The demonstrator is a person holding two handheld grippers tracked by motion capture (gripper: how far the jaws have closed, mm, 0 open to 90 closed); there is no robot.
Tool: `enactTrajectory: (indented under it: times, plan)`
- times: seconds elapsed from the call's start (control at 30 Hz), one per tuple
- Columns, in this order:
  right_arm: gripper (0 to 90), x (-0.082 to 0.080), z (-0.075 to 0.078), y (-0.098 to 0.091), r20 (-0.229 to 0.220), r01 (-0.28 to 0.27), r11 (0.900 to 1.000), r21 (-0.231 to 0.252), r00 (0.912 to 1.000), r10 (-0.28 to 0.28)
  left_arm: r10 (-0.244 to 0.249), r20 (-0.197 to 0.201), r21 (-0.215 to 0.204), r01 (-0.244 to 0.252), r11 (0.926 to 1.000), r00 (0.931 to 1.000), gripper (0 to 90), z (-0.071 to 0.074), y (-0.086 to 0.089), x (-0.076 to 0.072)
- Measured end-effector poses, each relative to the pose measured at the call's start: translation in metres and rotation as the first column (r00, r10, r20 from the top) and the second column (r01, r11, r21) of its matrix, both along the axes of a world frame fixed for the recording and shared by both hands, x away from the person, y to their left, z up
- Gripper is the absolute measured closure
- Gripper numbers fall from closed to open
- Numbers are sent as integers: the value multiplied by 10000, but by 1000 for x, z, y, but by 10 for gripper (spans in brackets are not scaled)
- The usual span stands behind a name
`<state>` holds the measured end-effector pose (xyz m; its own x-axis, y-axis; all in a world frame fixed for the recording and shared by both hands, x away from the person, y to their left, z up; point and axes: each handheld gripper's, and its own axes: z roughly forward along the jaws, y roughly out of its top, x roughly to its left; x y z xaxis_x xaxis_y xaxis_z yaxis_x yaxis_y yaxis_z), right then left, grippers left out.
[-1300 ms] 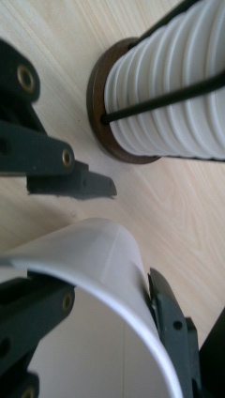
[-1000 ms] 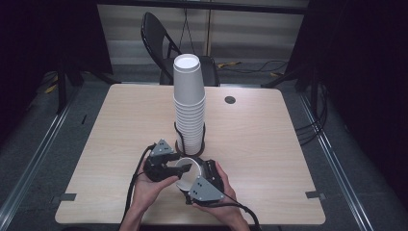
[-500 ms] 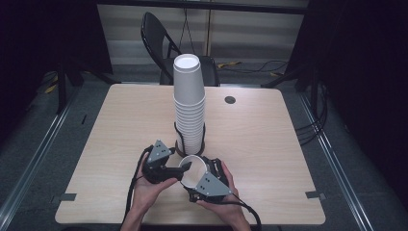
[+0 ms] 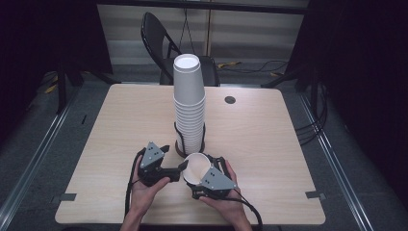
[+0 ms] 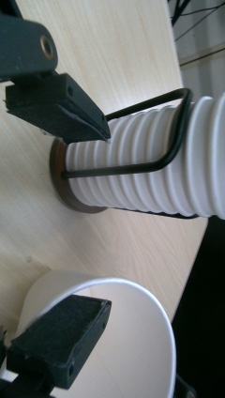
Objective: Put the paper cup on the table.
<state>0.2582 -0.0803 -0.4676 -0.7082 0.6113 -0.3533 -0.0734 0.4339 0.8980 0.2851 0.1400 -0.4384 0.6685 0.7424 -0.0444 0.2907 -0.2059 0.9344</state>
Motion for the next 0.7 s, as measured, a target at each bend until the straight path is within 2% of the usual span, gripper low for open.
enactTrajectory:
  times: [0.07, 0.17, 0.23, 0.37, 0.47, 0.5, 0.6, 0.67, 0.7]
  plan:
    - [122, 2, 0, -1, -46, 324, 9995, -27, 9995, -324, 73, 266, -84, -71, 9999, 9996, 154, 1, 2, -2]
    - [121, 7, -1, -7, -427, 670, 9975, 214, 9969, -661, 414, 476, -245, -402, 9989, 9980, 155, 1, 5, -4]
    - [121, 7, -2, -8, -517, 770, 9966, 298, 9958, -754, 950, 684, -421, -922, 9948, 9931, 155, 0, 6, -8]
    - [118, 10, -2, -15, -720, 956, 9944, 448, 9931, -923, 1160, 1027, -607, -1101, 9921, 9879, 155, -6, 11, -13]
    - [118, 12, -2, -20, -837, 1093, 9926, 529, 9910, -1046, 1295, 977, -722, -1228, 9898, 9868, 155, -11, 14, -13]
    - [117, 13, -2, -22, -950, 1132, 9915, 634, 9897, -1069, 1359, 1003, -648, -1298, 9894, 9856, 155, -13, 16, -13]
    - [117, 17, -1, -29, -1157, 1221, 9883, 917, 9870, -1112, 1404, 956, -867, -1322, 9874, 9855, 155, -21, 20, -13]
    - [116, 19, 0, -32, -1247, 1276, 9855, 1114, 9857, -1135, 1460, 986, -807, -1383, 9871, 9844, 155, -26, 24, -14]
    - [115, 20, 0, -35, -1244, 1223, 9850, 1216, 9864, -1071, 1593, 935, -892, -1511, 9845, 9828, 155, -27, 24, -14]
